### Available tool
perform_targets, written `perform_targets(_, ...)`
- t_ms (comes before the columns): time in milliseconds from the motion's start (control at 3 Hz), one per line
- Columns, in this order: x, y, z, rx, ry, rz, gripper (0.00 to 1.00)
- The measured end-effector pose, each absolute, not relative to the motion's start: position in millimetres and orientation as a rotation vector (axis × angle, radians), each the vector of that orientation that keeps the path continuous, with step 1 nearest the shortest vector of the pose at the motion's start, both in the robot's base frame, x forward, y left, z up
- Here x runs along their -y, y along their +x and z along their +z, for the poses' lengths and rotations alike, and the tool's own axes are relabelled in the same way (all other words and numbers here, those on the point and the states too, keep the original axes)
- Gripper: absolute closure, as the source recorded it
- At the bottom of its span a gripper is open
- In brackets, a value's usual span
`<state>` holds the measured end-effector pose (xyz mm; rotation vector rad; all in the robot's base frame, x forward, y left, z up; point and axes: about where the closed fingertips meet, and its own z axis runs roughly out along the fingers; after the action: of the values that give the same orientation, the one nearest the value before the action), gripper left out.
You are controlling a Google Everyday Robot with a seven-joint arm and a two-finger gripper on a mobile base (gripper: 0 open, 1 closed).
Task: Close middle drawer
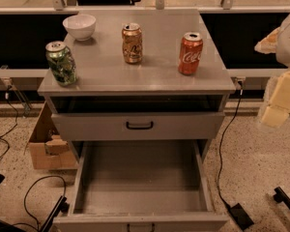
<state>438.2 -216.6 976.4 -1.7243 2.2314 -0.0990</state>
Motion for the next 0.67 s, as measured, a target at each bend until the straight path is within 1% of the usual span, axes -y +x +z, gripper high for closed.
perform_targets(667,209,428,958,-2.220,-1.718,-0.089,0.00)
